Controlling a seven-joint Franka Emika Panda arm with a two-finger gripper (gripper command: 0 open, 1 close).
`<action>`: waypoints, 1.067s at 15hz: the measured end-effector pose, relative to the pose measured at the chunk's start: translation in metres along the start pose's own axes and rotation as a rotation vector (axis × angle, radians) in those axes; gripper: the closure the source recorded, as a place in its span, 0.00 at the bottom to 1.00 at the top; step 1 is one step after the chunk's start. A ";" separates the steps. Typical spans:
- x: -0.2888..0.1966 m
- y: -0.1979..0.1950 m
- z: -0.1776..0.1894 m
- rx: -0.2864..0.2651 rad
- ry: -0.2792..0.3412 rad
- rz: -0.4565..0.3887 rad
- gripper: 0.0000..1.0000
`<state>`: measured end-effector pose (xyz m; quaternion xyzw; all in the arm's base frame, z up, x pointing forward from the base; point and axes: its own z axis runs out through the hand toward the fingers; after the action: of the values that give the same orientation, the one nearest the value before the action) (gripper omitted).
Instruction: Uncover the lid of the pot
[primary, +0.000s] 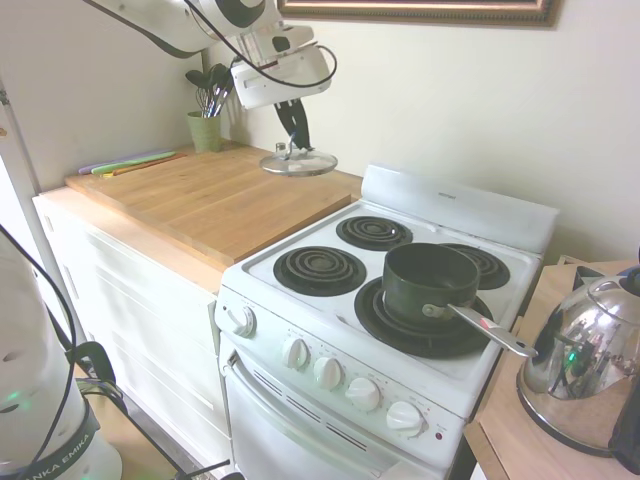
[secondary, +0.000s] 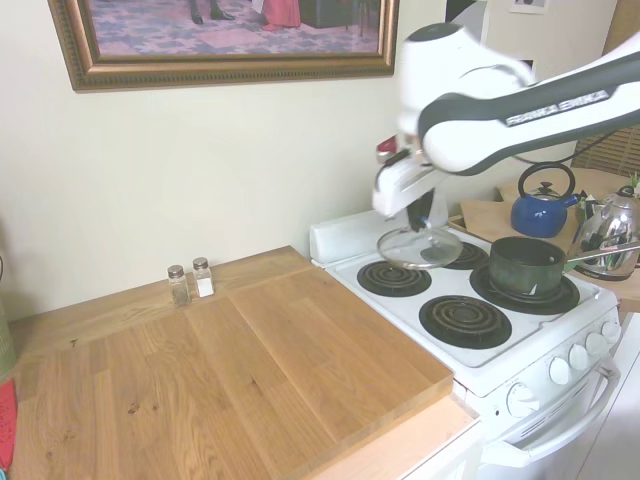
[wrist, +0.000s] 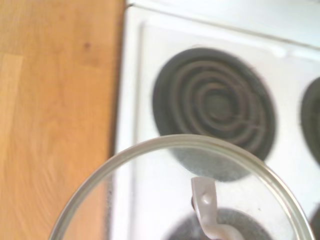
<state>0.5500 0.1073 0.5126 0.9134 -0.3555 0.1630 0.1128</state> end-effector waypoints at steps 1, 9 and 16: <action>-0.002 -0.021 0.013 -0.027 -0.015 0.000 1.00; -0.037 -0.156 0.087 -0.146 -0.078 -0.055 1.00; -0.017 -0.170 0.133 -0.164 -0.165 -0.071 1.00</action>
<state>0.6838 0.1976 0.3682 0.9234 -0.3432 0.0535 0.1631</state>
